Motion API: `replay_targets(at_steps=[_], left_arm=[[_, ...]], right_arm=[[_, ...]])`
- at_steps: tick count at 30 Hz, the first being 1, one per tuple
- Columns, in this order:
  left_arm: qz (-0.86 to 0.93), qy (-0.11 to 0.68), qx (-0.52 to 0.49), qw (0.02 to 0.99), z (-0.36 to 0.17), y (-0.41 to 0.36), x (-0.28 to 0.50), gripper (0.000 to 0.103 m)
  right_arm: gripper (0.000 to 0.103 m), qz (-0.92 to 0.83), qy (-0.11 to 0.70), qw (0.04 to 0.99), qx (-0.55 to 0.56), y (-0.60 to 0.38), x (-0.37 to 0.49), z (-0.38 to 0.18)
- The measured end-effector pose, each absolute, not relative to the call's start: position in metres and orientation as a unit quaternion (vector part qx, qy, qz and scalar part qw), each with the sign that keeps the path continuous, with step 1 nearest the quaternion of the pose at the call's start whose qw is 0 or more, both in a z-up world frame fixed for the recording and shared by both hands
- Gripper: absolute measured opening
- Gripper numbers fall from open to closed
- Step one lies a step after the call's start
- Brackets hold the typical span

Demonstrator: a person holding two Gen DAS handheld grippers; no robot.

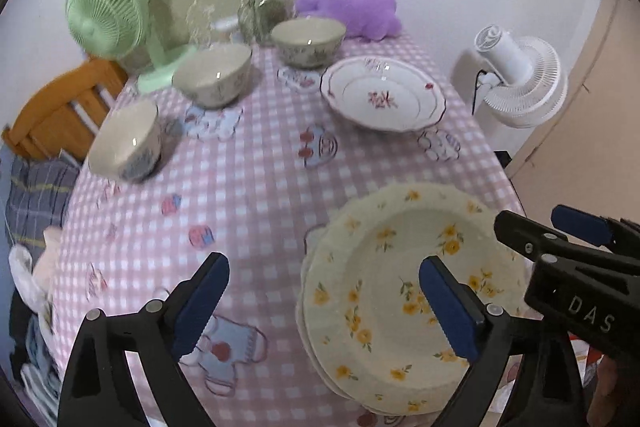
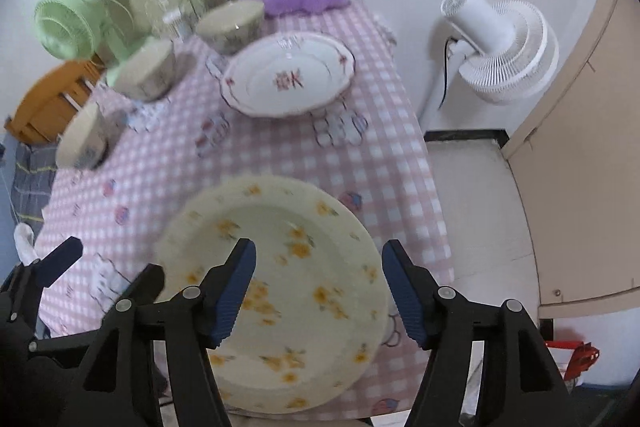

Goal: Organize plates and bowls
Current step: 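Move both grippers toward the white plate with the red pattern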

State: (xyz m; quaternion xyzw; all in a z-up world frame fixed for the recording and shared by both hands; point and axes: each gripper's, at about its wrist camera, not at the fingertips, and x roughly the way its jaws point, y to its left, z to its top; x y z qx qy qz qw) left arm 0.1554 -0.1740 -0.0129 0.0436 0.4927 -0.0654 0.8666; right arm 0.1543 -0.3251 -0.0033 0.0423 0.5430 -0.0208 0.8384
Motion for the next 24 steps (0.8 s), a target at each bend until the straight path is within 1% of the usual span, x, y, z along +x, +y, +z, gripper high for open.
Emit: replay_targets(at_steps=[9, 15, 19, 22, 24], left_arm=[[-0.086, 0.477, 0.040, 0.874, 0.012, -0.174, 0.195, 0.097], [-0.074, 0.464, 0.053, 0.881, 0.017, -0.189, 0.233, 0.096], [-0.058, 0.464, 0.038, 0.883, 0.011, -0.199, 0.266, 0.096], [-0.046, 0.463, 0.031, 0.885, 0.005, -0.205, 0.285, 0.096], [-0.041, 0.462, 0.032, 0.885, 0.000, -0.211, 0.299, 0.092]], right_arm=[[0.069, -0.005, 0.491, 0.871, 0.032, -0.310, 0.183, 0.031], [0.069, 0.019, 0.471, 0.882, 0.018, -0.320, 0.221, 0.035], [0.078, 0.022, 0.479, 0.878, -0.009, -0.331, 0.261, 0.031], [0.078, 0.028, 0.475, 0.880, -0.013, -0.339, 0.281, 0.027], [0.078, 0.029, 0.474, 0.880, -0.016, -0.345, 0.297, 0.022]])
